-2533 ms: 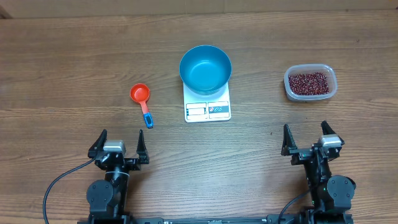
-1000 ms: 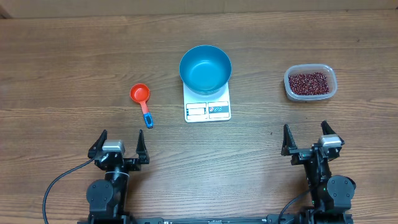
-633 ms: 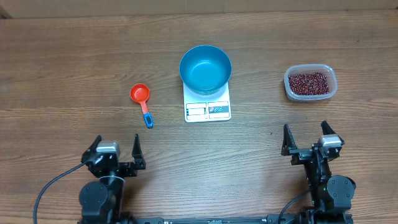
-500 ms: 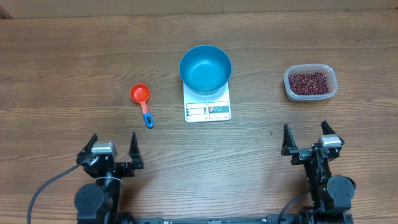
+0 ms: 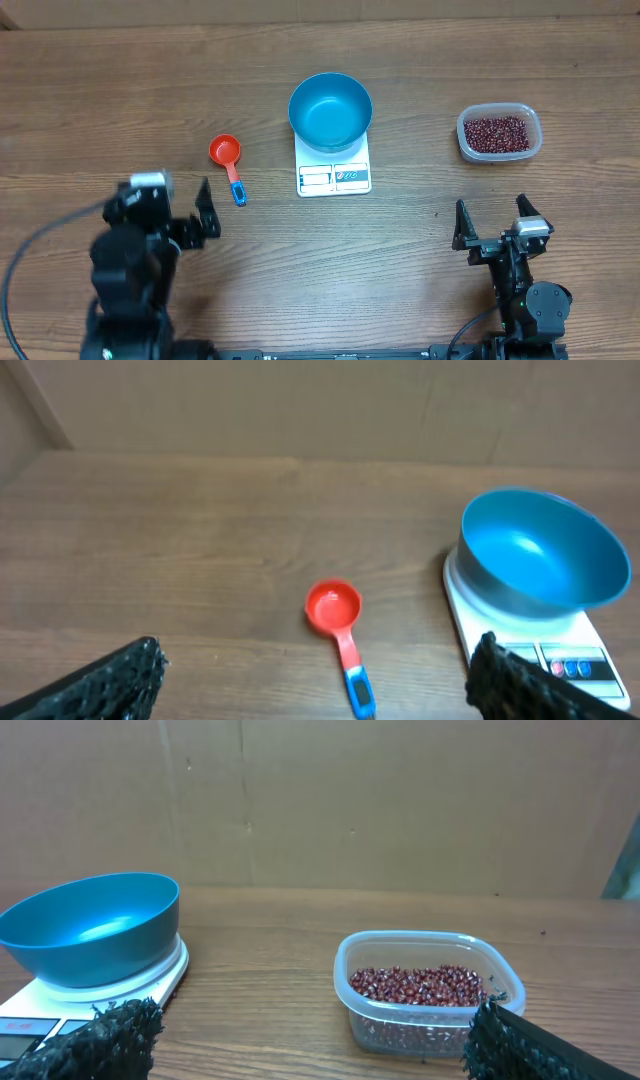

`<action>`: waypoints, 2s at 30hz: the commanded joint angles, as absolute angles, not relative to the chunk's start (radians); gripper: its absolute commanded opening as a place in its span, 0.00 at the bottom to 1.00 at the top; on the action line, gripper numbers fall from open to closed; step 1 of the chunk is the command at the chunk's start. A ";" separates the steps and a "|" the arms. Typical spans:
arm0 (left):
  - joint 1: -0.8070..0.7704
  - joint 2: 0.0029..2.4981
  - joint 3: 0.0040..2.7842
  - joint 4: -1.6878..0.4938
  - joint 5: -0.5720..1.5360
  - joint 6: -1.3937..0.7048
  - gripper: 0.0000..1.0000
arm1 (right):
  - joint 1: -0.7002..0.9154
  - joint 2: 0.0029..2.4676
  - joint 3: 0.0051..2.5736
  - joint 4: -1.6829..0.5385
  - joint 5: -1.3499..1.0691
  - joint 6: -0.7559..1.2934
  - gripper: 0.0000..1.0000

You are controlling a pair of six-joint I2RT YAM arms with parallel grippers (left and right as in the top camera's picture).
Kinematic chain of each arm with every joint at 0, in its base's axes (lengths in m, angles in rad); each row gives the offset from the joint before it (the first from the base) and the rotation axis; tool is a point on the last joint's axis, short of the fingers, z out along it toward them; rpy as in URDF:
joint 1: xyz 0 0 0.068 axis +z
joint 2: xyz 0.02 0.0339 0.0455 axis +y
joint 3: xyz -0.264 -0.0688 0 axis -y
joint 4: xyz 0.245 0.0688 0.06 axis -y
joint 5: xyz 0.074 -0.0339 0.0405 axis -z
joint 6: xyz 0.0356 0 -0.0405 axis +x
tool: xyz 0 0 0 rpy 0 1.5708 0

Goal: Scoop item into bowl and weigh 150g on scale
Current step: 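Move the left gripper over the red scoop's cup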

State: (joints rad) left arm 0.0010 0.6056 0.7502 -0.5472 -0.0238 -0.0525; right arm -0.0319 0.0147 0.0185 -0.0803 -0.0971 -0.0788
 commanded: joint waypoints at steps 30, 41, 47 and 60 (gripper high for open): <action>0.021 1.642 1.486 -0.888 -0.048 -0.029 1.00 | -0.027 0.003 0.008 -0.077 -0.090 -0.075 1.00; 0.021 1.867 1.486 -0.867 -0.078 -0.029 1.00 | -0.027 0.003 0.008 -0.077 -0.090 -0.075 1.00; 0.021 1.957 1.485 -0.835 -0.078 -0.029 1.00 | -0.027 0.003 0.008 -0.077 -0.090 -0.075 1.00; 0.021 2.057 1.485 -0.807 -0.082 -0.029 1.00 | -0.027 0.003 0.008 -0.077 -0.090 -0.075 1.00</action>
State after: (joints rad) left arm 0.0151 2.0300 1.4624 -0.8108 -0.0658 -0.0483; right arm -0.0322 0.0139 0.0185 -0.0803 -0.0971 -0.0788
